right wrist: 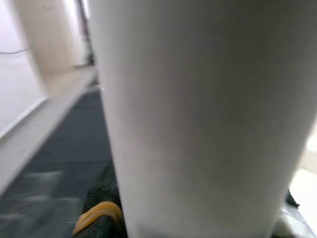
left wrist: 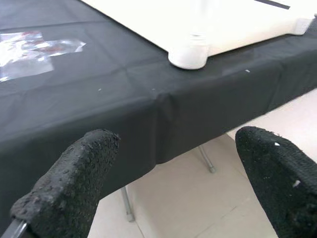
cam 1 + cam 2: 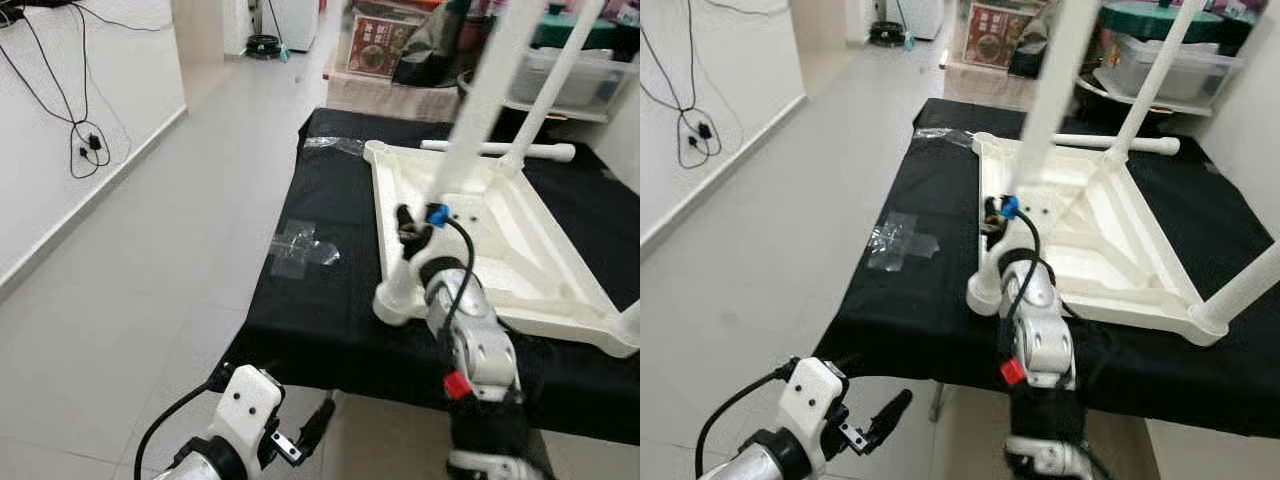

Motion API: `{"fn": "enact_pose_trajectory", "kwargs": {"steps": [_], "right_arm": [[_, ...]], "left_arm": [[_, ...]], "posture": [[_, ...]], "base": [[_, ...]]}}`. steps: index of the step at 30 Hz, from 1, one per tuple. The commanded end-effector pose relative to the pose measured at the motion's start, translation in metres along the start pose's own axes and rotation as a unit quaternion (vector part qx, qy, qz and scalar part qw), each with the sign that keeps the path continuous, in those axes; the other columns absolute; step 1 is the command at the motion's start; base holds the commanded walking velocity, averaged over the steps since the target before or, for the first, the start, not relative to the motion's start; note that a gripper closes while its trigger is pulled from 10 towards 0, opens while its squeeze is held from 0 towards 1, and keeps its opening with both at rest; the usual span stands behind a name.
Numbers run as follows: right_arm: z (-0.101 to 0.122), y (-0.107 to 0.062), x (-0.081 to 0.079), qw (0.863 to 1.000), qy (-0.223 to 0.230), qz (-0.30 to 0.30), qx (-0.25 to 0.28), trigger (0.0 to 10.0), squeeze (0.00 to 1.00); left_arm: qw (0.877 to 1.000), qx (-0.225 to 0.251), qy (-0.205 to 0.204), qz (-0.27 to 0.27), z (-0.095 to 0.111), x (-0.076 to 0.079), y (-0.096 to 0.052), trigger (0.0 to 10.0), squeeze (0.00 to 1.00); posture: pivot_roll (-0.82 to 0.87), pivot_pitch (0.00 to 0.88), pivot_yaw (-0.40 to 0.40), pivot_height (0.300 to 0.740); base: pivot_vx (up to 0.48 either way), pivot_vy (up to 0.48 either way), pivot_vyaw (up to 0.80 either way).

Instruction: Building children table

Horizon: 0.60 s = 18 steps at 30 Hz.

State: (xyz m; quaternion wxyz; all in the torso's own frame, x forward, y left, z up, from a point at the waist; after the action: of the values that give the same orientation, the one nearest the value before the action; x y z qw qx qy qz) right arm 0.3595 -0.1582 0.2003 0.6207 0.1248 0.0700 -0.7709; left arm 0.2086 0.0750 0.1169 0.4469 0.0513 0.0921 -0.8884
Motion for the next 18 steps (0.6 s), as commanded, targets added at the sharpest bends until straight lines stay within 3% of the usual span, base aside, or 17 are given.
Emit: {"fn": "enact_pose_trajectory", "kwargs": {"steps": [1, 2, 3, 5, 6, 8, 9, 12, 14, 15, 17, 18], "right_arm": [[-0.016, -0.008, -0.011, 0.999, 0.027, -0.01, -0.031, 4.7, 0.0], [-0.016, -0.008, -0.011, 0.999, 0.027, -0.01, -0.031, 4.7, 0.0], [-0.018, -0.008, -0.018, 0.999, 0.034, 0.003, -0.035, 10.0, 0.0], [-0.019, -0.008, -0.023, 0.998, 0.044, 0.011, -0.034, 10.0, 0.0], [-0.017, -0.008, -0.032, 0.997, 0.054, 0.045, -0.024, 10.0, 1.0], [-0.012, -0.006, -0.036, 0.996, 0.053, 0.073, -0.004, 10.0, 1.0], [-0.01, -0.003, -0.035, 0.996, 0.043, 0.076, 0.007, 10.0, 0.0], [-0.008, -0.001, -0.033, 0.996, 0.044, 0.081, 0.013, 10.0, 0.0], [0.001, 0.002, -0.041, 0.983, 0.013, 0.176, 0.052, 10.0, 0.0], [0.001, 0.002, -0.041, 0.983, 0.013, 0.176, 0.052, 10.0, 0.0], [0.0, 0.009, -0.035, 0.965, 0.02, 0.259, 0.026, 10.0, 0.0], [0.0, 0.009, -0.035, 0.965, 0.02, 0.259, 0.026, 10.0, 0.0]], "left_arm": [[1.0, -0.002, -0.004, -0.006, -0.003, 0.003, 0.0, 10.0, 0.0], [1.0, -0.002, -0.004, -0.006, -0.003, 0.003, 0.0, 10.0, 0.0], [1.0, -0.002, -0.003, -0.006, -0.003, 0.003, 0.0, 10.0, 0.0], [1.0, -0.002, -0.004, -0.006, -0.003, 0.003, 0.0, 10.0, 0.0], [1.0, -0.002, -0.004, -0.006, -0.003, 0.003, 0.0, 10.0, 0.0], [1.0, -0.002, -0.005, -0.006, -0.003, 0.003, 0.0, 10.0, 0.0], [1.0, -0.002, -0.005, -0.006, -0.003, 0.003, 0.0, 10.0, 0.0], [1.0, -0.002, -0.005, -0.006, -0.003, 0.003, 0.0, 10.0, 0.0], [1.0, -0.001, -0.007, -0.005, -0.003, 0.002, 0.001, 10.0, 0.0], [1.0, -0.001, -0.007, -0.005, -0.003, 0.002, 0.001, 10.0, 0.0], [1.0, -0.001, -0.007, -0.005, -0.002, 0.003, 0.001, 10.0, 0.0], [1.0, -0.001, -0.007, -0.005, -0.002, 0.003, 0.001, 10.0, 0.0]], "posture": [[0.14, 0.058, -0.113, 0.74], [0.14, 0.058, -0.113, 0.74], [0.14, 0.058, -0.113, 0.74], [0.13, 0.056, -0.115, 0.74], [0.13, 0.056, -0.113, 0.74], [0.13, 0.06, -0.115, 0.74], [0.13, 0.06, -0.115, 0.74], [0.13, 0.06, -0.115, 0.74], [0.12, 0.06, -0.113, 0.74], [0.12, 0.06, -0.113, 0.74], [0.13, 0.061, -0.117, 0.74], [0.13, 0.061, -0.117, 0.74]], "base": [[0.0, 0.0, 0.0], [0.0, 0.0, 0.0], [0.0, 0.0, 0.0], [0.0, 0.0, 0.0], [0.0, 0.0, 0.0], [0.0, 0.0, 0.0], [0.0, 0.0, 0.0], [0.0, 0.0, 0.0], [0.0, 0.0, 0.0], [0.0, 0.0, 0.0], [0.0, 0.0, 0.0], [0.0, 0.0, 0.0]]}}
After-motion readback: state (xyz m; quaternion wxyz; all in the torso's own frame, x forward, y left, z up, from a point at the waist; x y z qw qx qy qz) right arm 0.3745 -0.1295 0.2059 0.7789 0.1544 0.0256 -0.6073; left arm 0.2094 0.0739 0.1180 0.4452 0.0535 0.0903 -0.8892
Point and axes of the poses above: a point about 5 cm out from each wrist's last joint towards the gripper, its own y axis pointing out of the wrist towards the gripper, its own z axis along the axis of the wrist's last joint, x = y × z, the point moved 4 cm from there along y, pointing out of the wrist towards the gripper, and after that the axes turned 9 degrees about y, right-handed, at the moved point
